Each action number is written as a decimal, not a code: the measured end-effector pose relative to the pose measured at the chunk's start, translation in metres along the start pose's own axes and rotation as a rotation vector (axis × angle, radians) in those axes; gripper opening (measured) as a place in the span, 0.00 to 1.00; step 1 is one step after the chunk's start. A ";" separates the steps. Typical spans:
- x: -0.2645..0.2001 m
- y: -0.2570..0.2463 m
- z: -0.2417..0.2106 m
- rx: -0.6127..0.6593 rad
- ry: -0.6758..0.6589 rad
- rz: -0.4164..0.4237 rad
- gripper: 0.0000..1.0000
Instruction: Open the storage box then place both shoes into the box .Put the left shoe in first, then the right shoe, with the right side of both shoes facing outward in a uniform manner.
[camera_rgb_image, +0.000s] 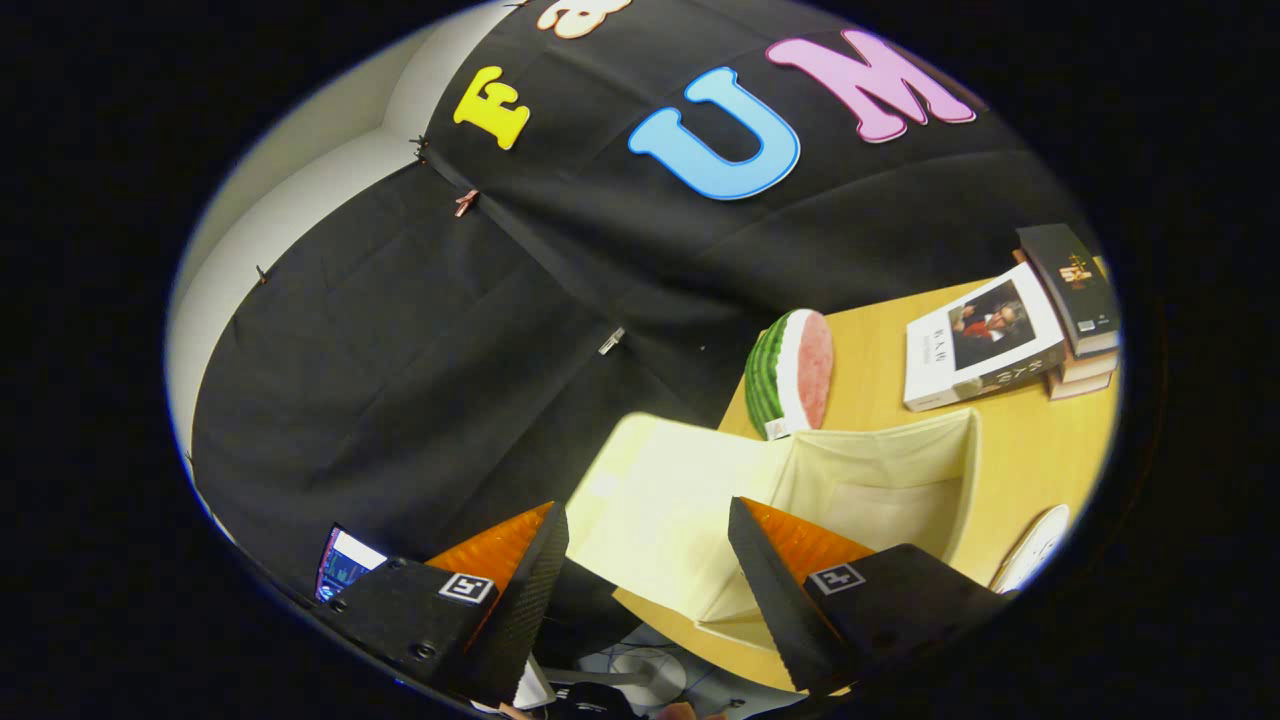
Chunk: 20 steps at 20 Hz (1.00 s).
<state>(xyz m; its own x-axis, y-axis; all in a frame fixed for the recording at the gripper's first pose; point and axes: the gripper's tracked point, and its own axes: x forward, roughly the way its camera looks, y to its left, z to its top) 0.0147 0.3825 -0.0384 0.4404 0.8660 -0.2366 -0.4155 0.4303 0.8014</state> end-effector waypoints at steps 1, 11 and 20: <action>-0.012 -0.016 0.001 -0.028 -0.009 -0.040 0.98; -0.148 -0.190 -0.056 -0.124 0.080 -0.472 0.98; -0.205 -0.308 -0.156 -0.202 0.301 -0.760 0.86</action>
<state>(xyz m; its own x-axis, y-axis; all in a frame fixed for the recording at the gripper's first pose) -0.0712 0.1123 -0.3228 0.4383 0.3413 -0.8315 -0.2390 0.9360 0.2583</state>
